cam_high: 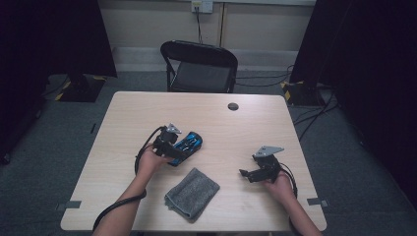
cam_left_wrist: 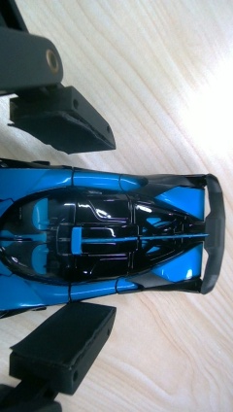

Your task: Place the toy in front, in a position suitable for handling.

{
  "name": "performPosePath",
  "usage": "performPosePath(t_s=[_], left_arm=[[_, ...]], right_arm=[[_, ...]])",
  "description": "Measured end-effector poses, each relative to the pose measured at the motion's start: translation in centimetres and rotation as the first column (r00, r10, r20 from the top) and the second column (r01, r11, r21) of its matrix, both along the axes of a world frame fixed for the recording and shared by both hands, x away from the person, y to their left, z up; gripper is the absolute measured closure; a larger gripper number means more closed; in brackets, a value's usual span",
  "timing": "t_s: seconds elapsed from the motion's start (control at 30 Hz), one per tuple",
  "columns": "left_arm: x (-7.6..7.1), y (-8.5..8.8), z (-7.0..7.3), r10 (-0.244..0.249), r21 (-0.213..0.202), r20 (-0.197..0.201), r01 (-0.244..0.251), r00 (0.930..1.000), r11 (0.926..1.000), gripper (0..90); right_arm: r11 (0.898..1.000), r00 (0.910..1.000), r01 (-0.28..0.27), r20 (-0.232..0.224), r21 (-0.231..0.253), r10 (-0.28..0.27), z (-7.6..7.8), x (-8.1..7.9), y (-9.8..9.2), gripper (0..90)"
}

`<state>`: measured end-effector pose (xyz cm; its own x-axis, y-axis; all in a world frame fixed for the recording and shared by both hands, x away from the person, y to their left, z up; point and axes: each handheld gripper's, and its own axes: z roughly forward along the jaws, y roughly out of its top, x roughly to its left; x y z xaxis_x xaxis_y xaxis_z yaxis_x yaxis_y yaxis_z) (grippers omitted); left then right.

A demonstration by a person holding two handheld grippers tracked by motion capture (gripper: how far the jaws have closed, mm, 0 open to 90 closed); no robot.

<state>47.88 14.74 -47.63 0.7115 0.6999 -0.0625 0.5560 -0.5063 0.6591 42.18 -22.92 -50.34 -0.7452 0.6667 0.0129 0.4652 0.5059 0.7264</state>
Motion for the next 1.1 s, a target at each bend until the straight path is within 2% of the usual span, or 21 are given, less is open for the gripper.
performPosePath(t_s=[0.17,0.27,0.37,0.47,0.6,0.63,0.73,0.83,0.97,1.07,1.1], left_arm=[[0.0,0.2,0.5,0.012,-0.010,0.015,-0.012,0.9998,0.9999,18.2],[-0.3,0.7,0.9,0.025,-0.038,0.008,-0.025,0.9997,0.9990,18.1],[-0.9,1.2,1.2,0.026,-0.037,0.014,-0.025,0.9996,0.9990,18.4],[-1.7,1.7,1.5,0.017,-0.024,0.044,-0.016,0.9989,0.9996,19.0],[-2.9,2.3,1.7,0.012,-0.015,0.062,-0.011,0.9980,0.9998,18.4],[-3.1,2.5,1.6,0.010,-0.007,0.069,-0.009,0.9976,0.9999,17.8],[-3.6,3.0,1.2,0.024,-0.017,0.067,-0.023,0.9974,0.9996,16.7],[-3.8,3.3,0.5,0.022,-0.015,0.087,-0.021,0.9959,0.9997,17.0],[-3.8,3.1,-0.6,0.019,-0.029,0.058,-0.017,0.9982,0.9994,16.4],[-3.8,3.0,-1.2,0.015,-0.001,0.065,-0.015,0.9977,0.9999,16.6],[-3.8,2.9,-1.4,0.013,-0.007,0.057,-0.012,0.9983,0.9999,16.6]], right_arm=[[1.000,1.0000,0.003,0.000,0.000,-0.003,0.0,0.0,0.0,13.7],[1.000,1.0000,0.004,0.000,0.000,-0.004,0.0,0.0,0.0,13.7],[1.000,1.0000,0.004,0.000,0.000,-0.004,0.0,0.0,0.0,13.7],[1.000,1.0000,0.005,-0.001,0.000,-0.005,0.0,0.0,0.0,13.7],[1.000,1.0000,0.008,-0.002,0.000,-0.008,0.0,-0.1,0.0,13.7],[1.000,1.0000,0.008,-0.001,0.000,-0.008,0.0,-0.1,0.0,13.7],[1.000,0.9999,0.012,-0.002,0.000,-0.012,0.0,-0.1,0.1,13.7],[1.000,0.9999,0.013,-0.002,0.000,-0.013,0.0,-0.1,0.1,13.7],[1.000,0.9999,0.016,-0.001,0.000,-0.016,0.0,-0.1,0.1,13.7],[1.000,0.9998,0.018,-0.001,-0.001,-0.018,0.0,-0.1,0.1,13.7],[1.000,0.9998,0.018,-0.002,-0.001,-0.018,0.0,-0.1,0.1,13.7]])
